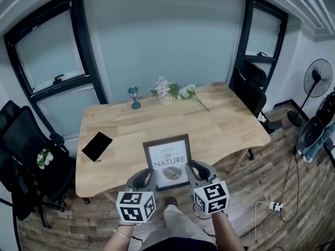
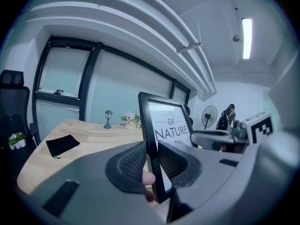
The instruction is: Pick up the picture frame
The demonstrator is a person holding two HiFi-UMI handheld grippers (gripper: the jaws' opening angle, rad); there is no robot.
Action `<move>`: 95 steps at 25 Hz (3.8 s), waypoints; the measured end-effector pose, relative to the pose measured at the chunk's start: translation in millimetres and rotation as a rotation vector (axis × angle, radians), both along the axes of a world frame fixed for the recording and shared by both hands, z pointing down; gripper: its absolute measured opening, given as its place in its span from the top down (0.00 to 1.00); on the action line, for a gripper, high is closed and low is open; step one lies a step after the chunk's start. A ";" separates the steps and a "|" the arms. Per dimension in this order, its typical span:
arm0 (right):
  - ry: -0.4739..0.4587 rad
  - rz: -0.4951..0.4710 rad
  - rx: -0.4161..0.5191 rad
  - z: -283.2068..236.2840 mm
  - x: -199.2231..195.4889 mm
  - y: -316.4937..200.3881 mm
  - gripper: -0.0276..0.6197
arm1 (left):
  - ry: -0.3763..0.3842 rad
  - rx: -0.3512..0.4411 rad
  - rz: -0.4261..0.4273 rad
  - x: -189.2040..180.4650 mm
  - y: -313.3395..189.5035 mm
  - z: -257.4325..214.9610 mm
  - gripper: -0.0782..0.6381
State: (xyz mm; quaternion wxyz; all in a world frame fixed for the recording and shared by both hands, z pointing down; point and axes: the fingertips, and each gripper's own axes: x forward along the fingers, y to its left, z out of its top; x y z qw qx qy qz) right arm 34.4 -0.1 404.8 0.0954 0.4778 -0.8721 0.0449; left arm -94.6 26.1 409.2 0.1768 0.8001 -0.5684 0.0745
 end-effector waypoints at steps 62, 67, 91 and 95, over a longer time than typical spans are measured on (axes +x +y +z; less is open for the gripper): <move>0.004 -0.076 0.142 -59.7 83.3 55.8 0.85 | 0.013 0.074 -0.088 85.2 66.8 -60.7 0.79; 0.000 -0.085 0.146 -64.4 87.9 60.8 0.84 | 0.009 0.072 -0.095 89.9 71.9 -65.4 0.79; -0.012 -0.097 0.145 -67.9 131.8 86.8 0.84 | 0.000 0.058 -0.108 134.3 100.7 -70.3 0.79; -0.023 -0.100 0.148 -60.8 155.1 93.7 0.85 | -0.008 0.060 -0.111 158.3 109.0 -65.3 0.79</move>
